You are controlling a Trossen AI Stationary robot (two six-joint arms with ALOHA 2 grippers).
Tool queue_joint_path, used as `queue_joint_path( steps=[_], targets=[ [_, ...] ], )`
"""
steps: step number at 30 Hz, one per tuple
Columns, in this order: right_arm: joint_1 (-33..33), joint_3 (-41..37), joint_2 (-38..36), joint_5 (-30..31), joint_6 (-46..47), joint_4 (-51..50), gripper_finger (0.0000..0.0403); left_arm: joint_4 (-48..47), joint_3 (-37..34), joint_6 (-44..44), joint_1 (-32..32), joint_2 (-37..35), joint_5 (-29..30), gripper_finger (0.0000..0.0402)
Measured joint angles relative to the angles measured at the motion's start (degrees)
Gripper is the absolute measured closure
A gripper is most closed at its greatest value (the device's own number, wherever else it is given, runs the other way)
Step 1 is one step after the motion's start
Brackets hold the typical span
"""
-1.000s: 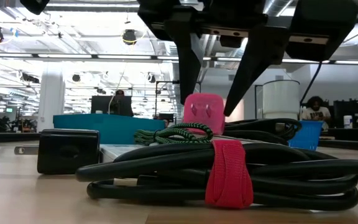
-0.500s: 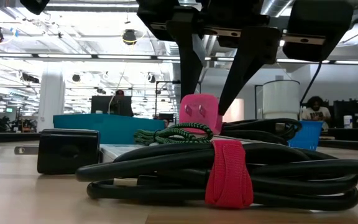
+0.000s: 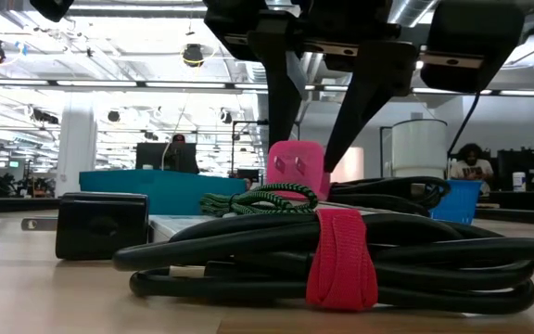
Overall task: Pick and place items into bin
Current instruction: Put the pink charger adapter into the blue bin
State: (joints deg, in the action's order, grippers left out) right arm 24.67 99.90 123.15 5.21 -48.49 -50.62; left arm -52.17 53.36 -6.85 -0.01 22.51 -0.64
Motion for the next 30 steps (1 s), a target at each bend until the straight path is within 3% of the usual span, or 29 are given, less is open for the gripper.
queue_joint_path(
  steps=[30],
  targets=[
    [1.6,3.2,-0.2,6.4,2.0,-3.6,0.0259,0.0,0.0,0.0,0.0,0.0,0.0,0.0401]
  ],
)
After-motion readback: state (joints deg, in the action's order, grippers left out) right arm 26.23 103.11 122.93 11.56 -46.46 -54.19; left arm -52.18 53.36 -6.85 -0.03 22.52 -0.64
